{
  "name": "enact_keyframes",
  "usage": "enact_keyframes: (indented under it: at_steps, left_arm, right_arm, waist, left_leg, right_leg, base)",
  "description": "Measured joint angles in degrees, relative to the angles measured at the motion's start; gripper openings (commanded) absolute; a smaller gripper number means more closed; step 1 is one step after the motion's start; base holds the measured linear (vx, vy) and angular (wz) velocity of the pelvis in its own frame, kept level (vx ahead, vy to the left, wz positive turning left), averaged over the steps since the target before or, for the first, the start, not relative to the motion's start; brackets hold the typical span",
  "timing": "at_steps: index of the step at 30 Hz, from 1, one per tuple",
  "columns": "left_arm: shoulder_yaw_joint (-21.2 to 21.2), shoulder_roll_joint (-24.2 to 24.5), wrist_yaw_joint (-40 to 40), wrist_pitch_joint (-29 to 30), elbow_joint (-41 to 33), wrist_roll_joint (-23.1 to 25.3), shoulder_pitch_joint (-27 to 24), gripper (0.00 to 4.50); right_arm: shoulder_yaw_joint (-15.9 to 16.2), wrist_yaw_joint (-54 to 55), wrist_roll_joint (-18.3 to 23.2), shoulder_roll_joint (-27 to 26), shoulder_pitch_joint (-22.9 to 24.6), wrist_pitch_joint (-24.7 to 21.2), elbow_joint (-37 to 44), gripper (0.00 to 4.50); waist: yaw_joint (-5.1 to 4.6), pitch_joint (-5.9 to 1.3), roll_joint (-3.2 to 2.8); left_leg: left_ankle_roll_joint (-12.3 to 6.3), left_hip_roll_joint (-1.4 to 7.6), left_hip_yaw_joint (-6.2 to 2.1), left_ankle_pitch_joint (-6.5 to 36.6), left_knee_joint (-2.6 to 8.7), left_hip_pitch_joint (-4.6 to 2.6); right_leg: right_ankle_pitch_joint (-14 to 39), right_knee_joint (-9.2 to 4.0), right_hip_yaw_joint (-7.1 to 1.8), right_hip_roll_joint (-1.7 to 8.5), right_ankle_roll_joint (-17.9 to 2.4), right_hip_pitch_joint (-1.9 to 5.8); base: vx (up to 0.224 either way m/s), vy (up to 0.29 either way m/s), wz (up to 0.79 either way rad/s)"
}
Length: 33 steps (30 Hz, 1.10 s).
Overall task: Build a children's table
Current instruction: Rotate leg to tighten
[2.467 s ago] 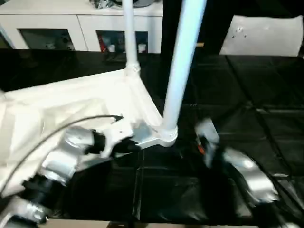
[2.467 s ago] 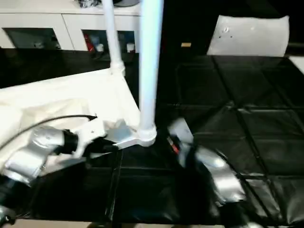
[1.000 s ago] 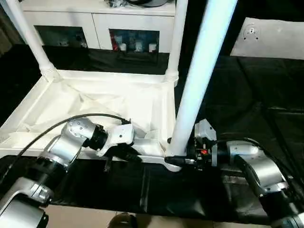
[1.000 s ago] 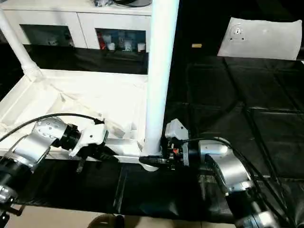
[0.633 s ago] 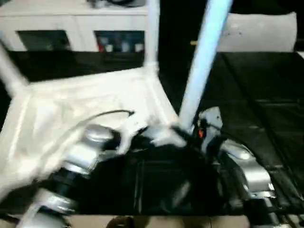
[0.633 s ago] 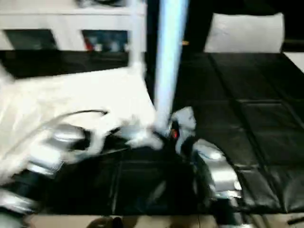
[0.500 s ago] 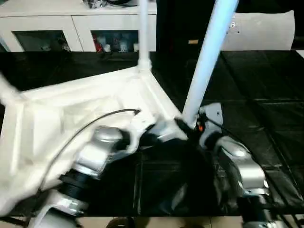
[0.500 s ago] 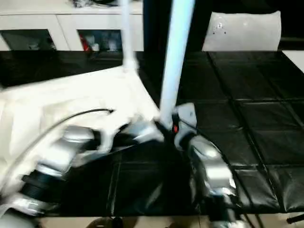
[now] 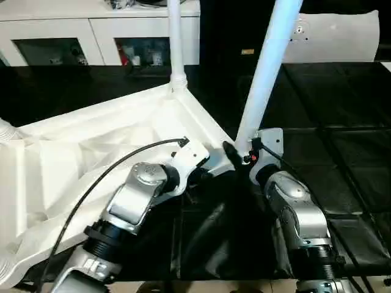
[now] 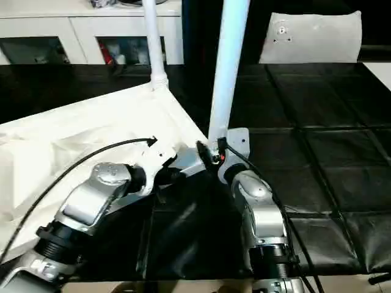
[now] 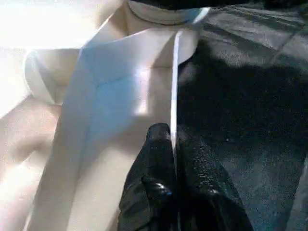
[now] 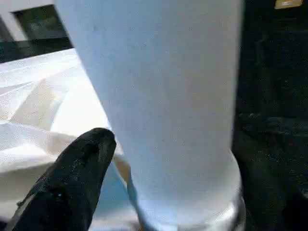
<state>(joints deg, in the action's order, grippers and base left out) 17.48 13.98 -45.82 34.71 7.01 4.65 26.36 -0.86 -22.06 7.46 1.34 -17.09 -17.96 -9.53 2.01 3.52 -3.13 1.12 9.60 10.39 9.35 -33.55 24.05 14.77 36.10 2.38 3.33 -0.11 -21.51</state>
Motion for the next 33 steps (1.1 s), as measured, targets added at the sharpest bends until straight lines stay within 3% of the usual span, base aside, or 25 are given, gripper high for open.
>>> enact_keyframes:
  at_steps: [7,21,28,33]
  left_arm:
    - [-0.2,4.5,-4.5,-3.8,0.0,-1.3,-1.0,0.0]
    - [1.6,16.0,-19.4,-16.2,6.4,-3.6,1.4,0.0]
    - [3.6,17.6,-24.6,-20.2,8.0,-3.6,2.5,0.0]
    - [4.7,17.4,-25.3,-22.1,9.4,-3.4,3.2,0.0]
  right_arm:
    - [1.2,-8.3,3.2,4.0,1.6,-0.1,0.4,4.45]
    - [2.2,-30.2,6.5,20.8,4.4,3.8,2.7,4.45]
    - [6.5,-34.0,5.0,22.4,3.1,6.7,4.2,4.45]
    - [9.4,-33.0,2.5,20.9,0.8,7.9,3.0,4.45]
  waist:
    - [0.18,0.01,0.0]
    - [2.29,0.0,0.01]
    - [3.64,-0.01,0.01]
    - [3.99,-0.04,0.07]
  left_leg:
    - [-0.01,0.03,0.0,0.0,-0.08,0.03]
    - [-0.06,0.06,-0.01,0.0,-0.52,0.03]
    - [-0.15,0.11,-0.01,-0.1,-0.86,0.0]
    - [-0.18,0.11,-0.01,-0.1,-0.98,-0.03]
  right_leg:
    - [0.0,0.05,0.03,-0.01,0.0,0.0]
    - [-0.1,0.35,0.06,0.03,0.0,0.09]
    - [-0.1,0.79,0.1,0.08,0.0,0.1]
    - [-0.1,0.93,0.08,0.1,-0.1,0.13]
  base:
    - [0.0,0.0,0.0]
    - [0.0,0.0,0.0]
    - [0.0,0.0,0.0]
    - [0.0,0.0,0.0]
